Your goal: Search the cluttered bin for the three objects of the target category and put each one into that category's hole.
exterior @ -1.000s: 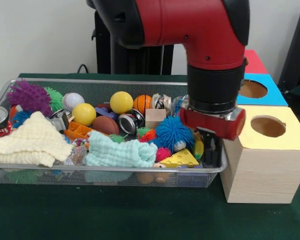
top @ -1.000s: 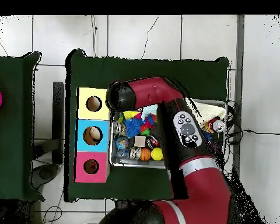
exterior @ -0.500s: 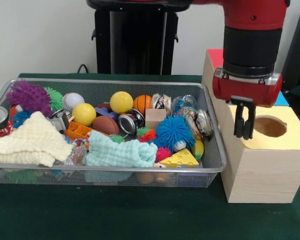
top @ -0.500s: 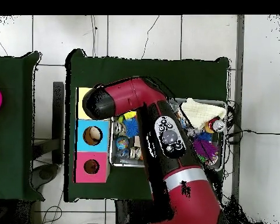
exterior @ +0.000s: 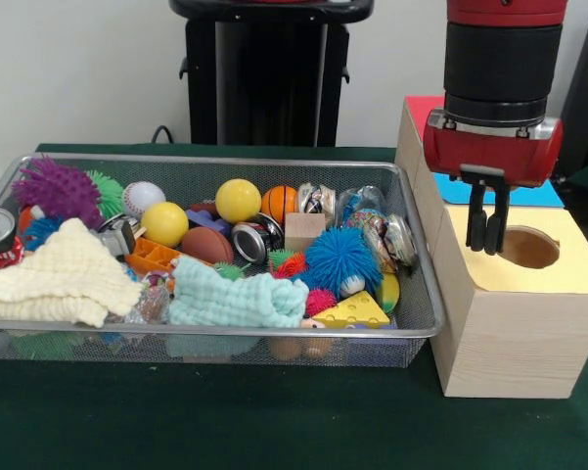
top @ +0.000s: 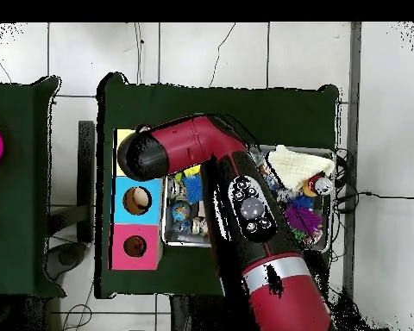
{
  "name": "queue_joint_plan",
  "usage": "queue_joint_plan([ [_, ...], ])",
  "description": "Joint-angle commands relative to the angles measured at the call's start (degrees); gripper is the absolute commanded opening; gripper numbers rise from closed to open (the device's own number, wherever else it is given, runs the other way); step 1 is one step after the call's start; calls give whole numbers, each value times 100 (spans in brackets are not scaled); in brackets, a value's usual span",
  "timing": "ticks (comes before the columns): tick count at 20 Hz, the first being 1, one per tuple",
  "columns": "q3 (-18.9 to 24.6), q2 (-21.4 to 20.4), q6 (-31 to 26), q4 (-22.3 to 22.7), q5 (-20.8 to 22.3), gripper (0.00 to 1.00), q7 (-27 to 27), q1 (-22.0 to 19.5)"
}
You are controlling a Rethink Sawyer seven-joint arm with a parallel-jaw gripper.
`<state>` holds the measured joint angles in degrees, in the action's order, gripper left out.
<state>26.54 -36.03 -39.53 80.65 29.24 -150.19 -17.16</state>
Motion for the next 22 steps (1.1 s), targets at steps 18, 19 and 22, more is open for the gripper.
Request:
queue_joint_plan([
  [18, 810, 99, -519, 820, 493, 0, 2796, -543],
  [19, 825, 92, -520, 861, 504, 0, 2867, -586],
  [22, 888, 128, -572, 896, 592, 0, 3238, -729],
])
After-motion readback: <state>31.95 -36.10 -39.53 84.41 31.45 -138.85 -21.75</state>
